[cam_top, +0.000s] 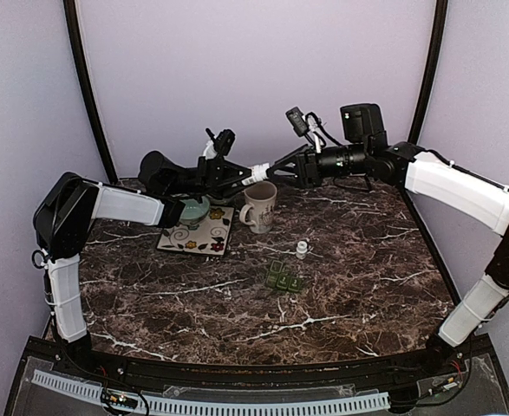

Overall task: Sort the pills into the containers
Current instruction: Unscrew the lid of the pill bottle.

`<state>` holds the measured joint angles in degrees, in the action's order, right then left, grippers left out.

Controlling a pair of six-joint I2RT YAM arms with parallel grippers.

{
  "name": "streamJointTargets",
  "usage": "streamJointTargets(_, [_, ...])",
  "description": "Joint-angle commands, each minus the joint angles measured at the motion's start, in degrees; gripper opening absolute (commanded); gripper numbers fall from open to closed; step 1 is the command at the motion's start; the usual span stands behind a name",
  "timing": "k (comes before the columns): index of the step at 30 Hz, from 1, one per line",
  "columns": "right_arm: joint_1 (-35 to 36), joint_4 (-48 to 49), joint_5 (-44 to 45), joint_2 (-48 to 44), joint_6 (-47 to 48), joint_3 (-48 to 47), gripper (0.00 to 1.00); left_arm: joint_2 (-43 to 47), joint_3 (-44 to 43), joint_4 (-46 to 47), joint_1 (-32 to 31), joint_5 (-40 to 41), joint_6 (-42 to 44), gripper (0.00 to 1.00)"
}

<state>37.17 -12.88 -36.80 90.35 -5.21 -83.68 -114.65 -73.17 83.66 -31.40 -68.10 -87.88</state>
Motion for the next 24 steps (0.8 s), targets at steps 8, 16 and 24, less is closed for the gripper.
streamJointTargets(8, [-0.3,5.4,-5.4,-5.4,-8.1,5.0,0.63,1.0,-0.6,-2.5,0.0,0.9,7.2,0.00])
streamJointTargets(16, [-2.6,17.3,-5.7,-5.7,-34.5,10.0,0.60,1.2,-0.2,-4.6,-0.1,1.6,10.7,0.00])
streamJointTargets(24, [-3.8,13.6,-6.6,-1.5,-49.3,6.3,0.54,1.3,-0.2,-6.0,-0.1,1.0,12.9,0.00])
